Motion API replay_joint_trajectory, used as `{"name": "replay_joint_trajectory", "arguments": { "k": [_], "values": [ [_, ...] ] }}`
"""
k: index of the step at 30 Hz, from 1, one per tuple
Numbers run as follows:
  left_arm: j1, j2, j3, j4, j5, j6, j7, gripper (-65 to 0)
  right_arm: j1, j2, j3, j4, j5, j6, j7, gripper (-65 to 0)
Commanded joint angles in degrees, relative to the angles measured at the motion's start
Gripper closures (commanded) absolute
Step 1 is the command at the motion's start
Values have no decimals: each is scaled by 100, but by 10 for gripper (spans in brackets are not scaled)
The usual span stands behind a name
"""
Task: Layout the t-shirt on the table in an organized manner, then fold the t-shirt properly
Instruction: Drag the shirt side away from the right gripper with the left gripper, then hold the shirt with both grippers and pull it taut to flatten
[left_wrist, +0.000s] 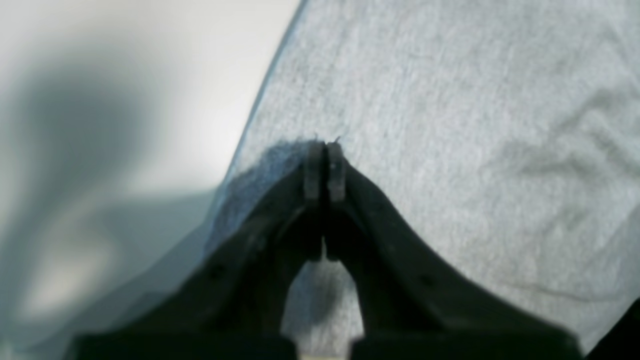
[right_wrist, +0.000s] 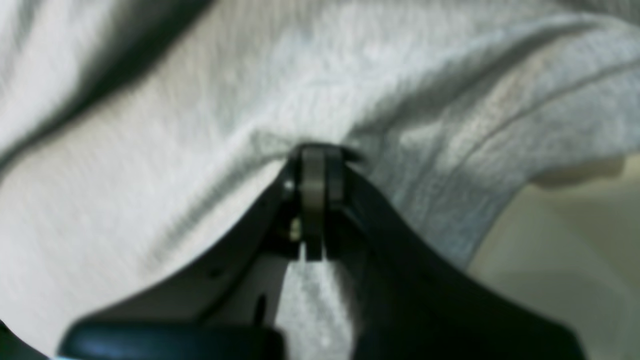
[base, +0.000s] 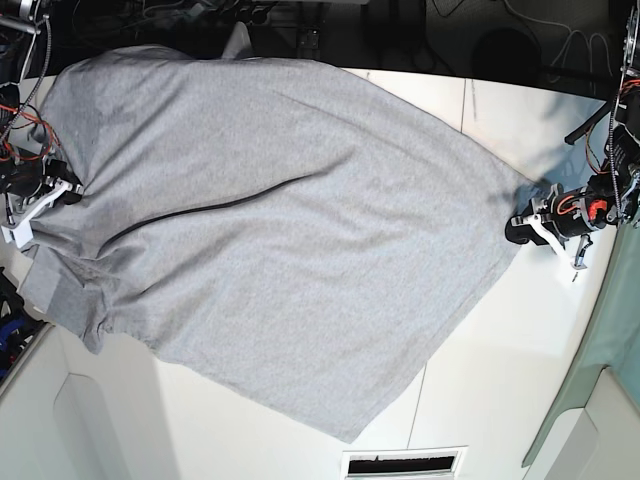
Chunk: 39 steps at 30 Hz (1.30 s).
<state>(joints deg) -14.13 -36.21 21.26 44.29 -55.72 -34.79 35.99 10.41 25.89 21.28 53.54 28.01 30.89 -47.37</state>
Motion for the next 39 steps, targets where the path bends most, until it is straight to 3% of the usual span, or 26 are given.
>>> {"name": "replay_joint_trajectory", "arguments": {
  "k": [1,5,9,13,19,25,30,36,39],
  "values": [
    [212,33,90,-28,474,192,787,0,181,74,-2,-151,-210,-105,-37,0],
    [417,35,90,105,181,170,863,0,758,61,-2,-592,-210,-105,48,0],
    [605,35,90,153,-160,-291,970,0,1185,-4,-2,-793,-212,-105,44,0],
    [730,68,90,153,-437,-521,1110,0,1403,-225,-2,-802,-280,-107,44,0],
    [872,160,90,195,-723,-521,1252,0,1464,-562,-2,-802,-356,-107,50,0],
    [841,9,-474,1069,-743,-521,1316,0,1475,-422,0,-474,-76,-83,4,0],
    [839,-286,-1226,2009,-732,-521,1379,0,1338,-221,4,284,105,-90,-557,0],
    [446,-345,-1652,2778,-702,-521,1311,0,568,15,28,1292,199,-140,-645,0],
    [151,-212,-1635,2848,-251,-435,960,0,9,28,186,1709,205,-262,-669,0]
  ]
}}
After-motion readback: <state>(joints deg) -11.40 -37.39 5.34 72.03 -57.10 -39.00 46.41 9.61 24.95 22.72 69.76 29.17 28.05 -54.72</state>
